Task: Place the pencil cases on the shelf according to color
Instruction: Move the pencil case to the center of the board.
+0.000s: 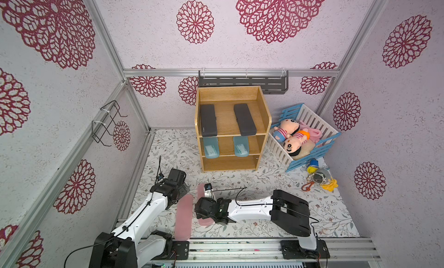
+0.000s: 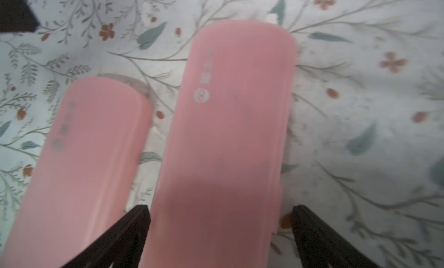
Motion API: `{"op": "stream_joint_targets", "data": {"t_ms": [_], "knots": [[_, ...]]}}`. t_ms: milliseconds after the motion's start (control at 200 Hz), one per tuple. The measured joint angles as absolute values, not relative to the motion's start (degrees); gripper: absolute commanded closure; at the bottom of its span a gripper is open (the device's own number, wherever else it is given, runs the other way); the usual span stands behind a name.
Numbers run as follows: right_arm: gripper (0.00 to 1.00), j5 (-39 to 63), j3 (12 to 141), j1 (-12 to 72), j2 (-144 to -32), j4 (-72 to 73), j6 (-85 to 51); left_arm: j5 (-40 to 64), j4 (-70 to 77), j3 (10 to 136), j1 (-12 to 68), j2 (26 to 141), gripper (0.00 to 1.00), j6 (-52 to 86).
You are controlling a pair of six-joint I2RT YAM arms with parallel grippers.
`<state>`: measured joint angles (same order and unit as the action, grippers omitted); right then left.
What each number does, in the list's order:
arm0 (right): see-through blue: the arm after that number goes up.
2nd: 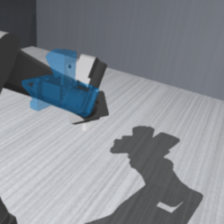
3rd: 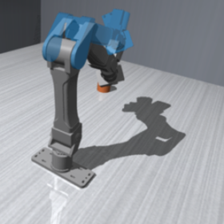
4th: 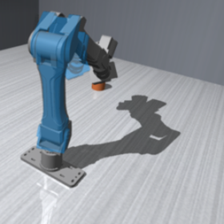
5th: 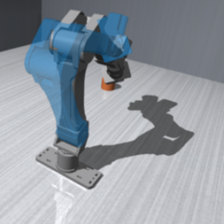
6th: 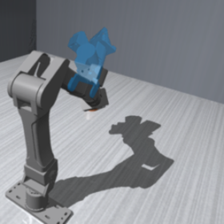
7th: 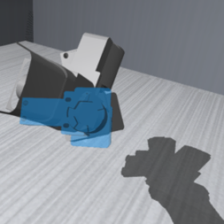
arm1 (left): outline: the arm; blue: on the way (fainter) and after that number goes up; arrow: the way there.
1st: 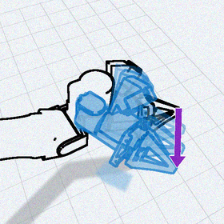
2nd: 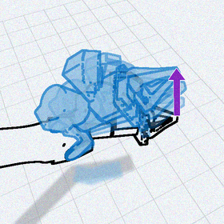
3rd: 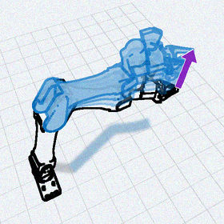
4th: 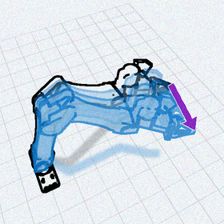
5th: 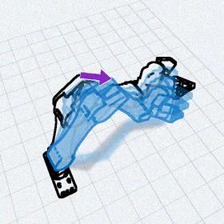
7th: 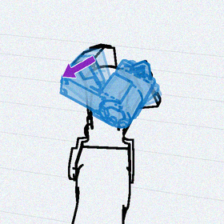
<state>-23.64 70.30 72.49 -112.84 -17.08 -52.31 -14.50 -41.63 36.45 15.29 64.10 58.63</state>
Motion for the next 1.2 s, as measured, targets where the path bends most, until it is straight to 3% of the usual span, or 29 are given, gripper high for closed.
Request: {"op": "stream_joint_targets", "data": {"t_ms": [250, 655, 1201], "knots": [[0.01, -25.61, 58.5, 66.76, -103.24, -17.72, -51.11, -12.12, -41.69, 36.14, 20.43, 64.1, 0.03, 61.12], [0.01, -27.46, 50.48, 65.82, -94.67, -21.23, -49.23, -14.46, -41.06, 33.06, 30.52, 68.71, 0.03, 65.71], [0.01, -28.88, 44.12, 63.48, -87.79, -22.04, -49.1, -18.06, -31.62, 42.37, 32.62, 83.37, 0.03, 66.08]]}}
